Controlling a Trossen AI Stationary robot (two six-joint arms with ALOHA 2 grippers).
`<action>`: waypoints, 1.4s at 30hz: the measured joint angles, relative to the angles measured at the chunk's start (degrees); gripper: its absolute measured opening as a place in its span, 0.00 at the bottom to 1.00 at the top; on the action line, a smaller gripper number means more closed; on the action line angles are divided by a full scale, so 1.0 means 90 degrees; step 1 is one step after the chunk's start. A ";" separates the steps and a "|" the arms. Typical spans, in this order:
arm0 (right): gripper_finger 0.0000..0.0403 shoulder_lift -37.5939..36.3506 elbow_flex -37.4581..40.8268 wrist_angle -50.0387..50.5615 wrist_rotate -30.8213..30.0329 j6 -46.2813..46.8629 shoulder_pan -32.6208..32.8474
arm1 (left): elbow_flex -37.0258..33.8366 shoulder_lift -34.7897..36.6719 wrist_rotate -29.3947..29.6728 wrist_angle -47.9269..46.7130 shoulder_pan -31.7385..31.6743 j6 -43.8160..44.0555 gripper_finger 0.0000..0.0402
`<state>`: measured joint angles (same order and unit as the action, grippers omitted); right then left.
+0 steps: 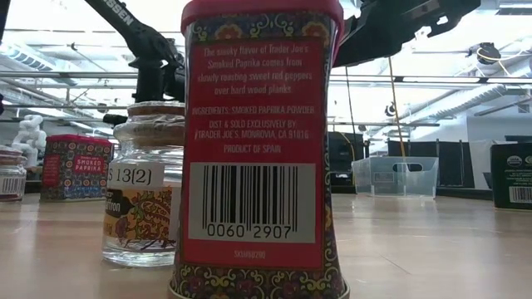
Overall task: Sort spices by type
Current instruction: Put the black seasoning can into the transparent bin
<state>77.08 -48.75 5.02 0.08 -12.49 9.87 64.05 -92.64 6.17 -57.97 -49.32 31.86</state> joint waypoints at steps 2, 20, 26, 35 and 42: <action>0.00 0.0000 0.0000 -0.0002 0.0000 0.0001 0.0000 | 0.0000 0.0000 0.0000 0.0071 0.0000 -0.0073 0.79; 0.00 0.0000 0.0000 -0.0007 0.0000 0.0002 0.0000 | -0.0002 0.0000 -0.0185 0.0076 0.0000 -0.0141 0.61; 0.00 0.0000 0.0000 -0.0007 0.0000 0.0002 0.0000 | -0.0005 0.0000 -0.0185 0.0197 0.0000 -0.0291 0.53; 0.00 0.0000 0.0000 -0.0007 0.0000 0.0000 0.0000 | -0.0005 0.0000 -0.0185 0.0242 0.0000 -0.0481 0.44; 0.00 0.0000 0.0000 -0.0010 0.0000 -0.0005 0.0000 | -0.0005 0.0002 -0.0185 0.0196 0.0000 -0.0621 0.43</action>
<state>77.08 -48.75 4.93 0.08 -12.53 9.87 64.01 -92.62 4.51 -56.21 -49.32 26.27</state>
